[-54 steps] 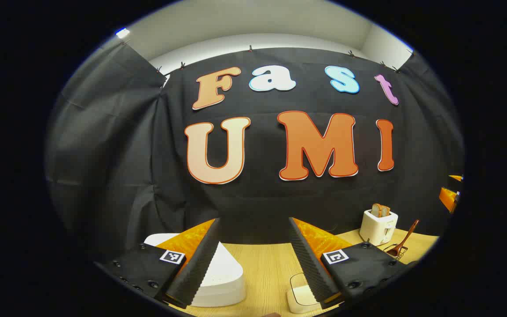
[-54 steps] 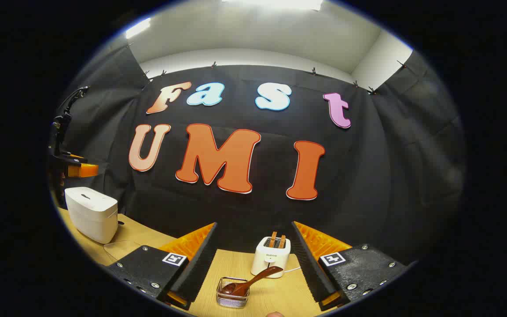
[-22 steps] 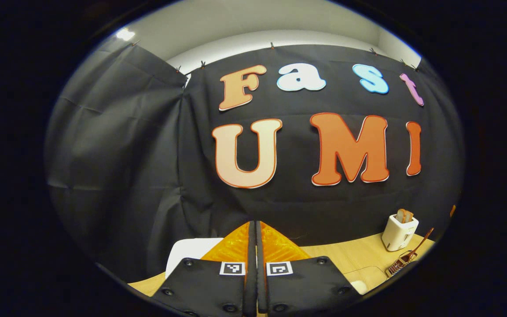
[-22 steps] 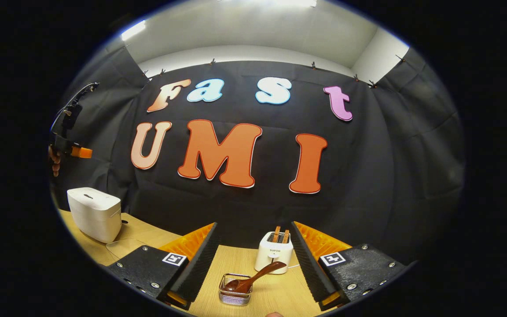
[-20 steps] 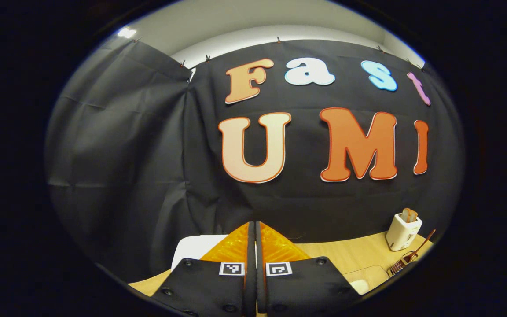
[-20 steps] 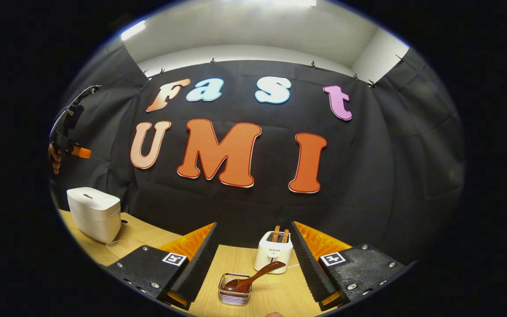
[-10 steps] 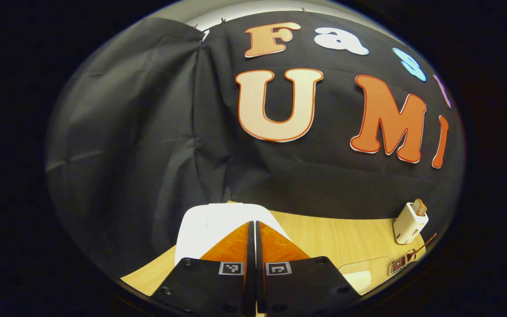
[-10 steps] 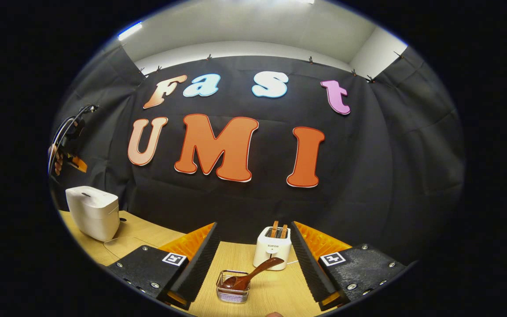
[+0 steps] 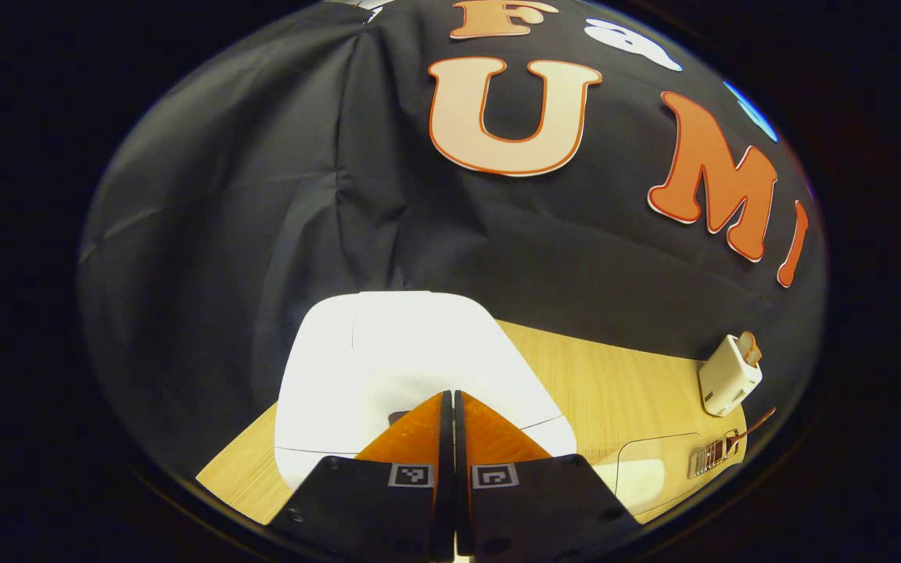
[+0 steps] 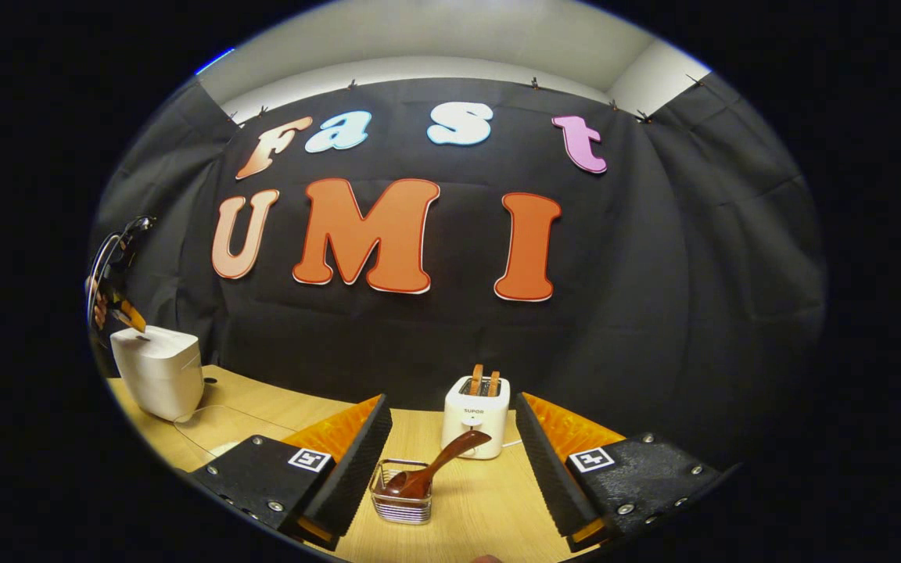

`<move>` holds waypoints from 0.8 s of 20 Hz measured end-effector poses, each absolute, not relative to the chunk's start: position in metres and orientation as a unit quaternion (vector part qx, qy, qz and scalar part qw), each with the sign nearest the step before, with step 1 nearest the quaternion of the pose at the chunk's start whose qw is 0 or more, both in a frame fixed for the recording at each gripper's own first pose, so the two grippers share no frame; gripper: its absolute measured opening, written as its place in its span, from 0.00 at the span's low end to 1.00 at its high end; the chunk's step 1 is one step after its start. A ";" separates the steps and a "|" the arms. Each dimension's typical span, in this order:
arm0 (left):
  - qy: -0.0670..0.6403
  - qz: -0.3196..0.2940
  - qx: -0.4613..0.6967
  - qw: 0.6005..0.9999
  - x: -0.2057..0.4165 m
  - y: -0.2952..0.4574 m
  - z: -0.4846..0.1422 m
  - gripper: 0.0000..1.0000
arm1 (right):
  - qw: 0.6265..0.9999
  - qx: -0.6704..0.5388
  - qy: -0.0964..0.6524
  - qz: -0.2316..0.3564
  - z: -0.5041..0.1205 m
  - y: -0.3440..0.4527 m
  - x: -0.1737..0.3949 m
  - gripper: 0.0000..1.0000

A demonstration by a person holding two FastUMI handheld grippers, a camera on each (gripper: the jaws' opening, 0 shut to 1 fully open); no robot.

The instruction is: Close the left gripper, press the button to open the rice cooker; take a wooden spoon from the chopstick holder with the right hand, scoop a spoonful of rice and pour it into the rice cooker, then put the wooden spoon back into the chopstick holder.

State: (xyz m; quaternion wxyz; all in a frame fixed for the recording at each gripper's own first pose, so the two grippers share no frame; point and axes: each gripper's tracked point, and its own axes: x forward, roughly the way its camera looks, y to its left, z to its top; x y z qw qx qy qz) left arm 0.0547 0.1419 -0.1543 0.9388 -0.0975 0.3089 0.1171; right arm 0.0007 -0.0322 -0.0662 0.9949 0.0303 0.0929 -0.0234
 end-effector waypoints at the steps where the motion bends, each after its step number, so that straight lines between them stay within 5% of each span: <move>1: 0.329 0.120 -0.103 0.931 0.051 0.146 -0.169 0.04 | 0.995 0.031 0.096 -0.025 -0.069 -0.033 0.000 0.94; 8: 0.309 0.117 -0.105 0.938 0.055 0.142 -0.159 0.04 | 0.991 0.049 0.119 -0.026 -0.090 -0.037 -0.002 0.95; 16: 0.157 0.139 -0.057 0.976 0.076 0.150 -0.075 0.04 | 0.984 0.070 0.160 -0.039 -0.119 -0.044 0.002 0.94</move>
